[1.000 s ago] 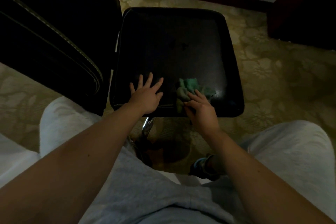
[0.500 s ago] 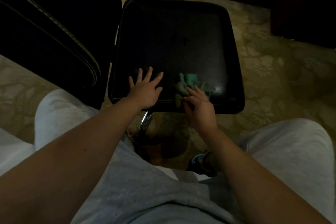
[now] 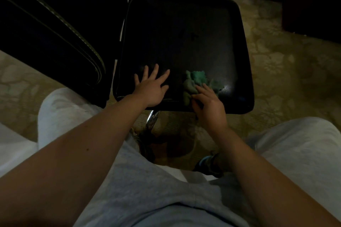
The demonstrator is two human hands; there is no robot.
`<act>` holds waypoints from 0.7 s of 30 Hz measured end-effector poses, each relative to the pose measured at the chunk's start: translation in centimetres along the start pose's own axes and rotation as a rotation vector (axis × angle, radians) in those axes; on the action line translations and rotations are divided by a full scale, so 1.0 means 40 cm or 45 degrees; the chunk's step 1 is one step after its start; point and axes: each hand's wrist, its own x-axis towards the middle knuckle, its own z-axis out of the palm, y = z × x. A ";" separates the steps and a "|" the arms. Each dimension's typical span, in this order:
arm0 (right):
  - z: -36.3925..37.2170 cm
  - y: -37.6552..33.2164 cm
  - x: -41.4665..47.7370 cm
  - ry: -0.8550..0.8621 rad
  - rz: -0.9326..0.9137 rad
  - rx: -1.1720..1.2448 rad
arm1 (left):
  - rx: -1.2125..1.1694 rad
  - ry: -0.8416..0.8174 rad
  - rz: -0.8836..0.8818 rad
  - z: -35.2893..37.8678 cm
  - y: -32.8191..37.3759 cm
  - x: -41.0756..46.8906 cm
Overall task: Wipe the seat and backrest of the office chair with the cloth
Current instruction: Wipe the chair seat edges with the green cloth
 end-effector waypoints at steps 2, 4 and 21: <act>0.014 -0.016 -0.001 -0.004 -0.003 -0.010 | 0.007 -0.004 -0.004 0.000 0.002 0.002; 0.028 -0.035 -0.001 -0.033 -0.035 -0.020 | 0.016 -0.013 -0.011 -0.002 0.002 0.003; 0.036 -0.071 0.001 -0.058 0.027 -0.016 | -0.083 -0.182 -0.046 -0.045 0.001 0.005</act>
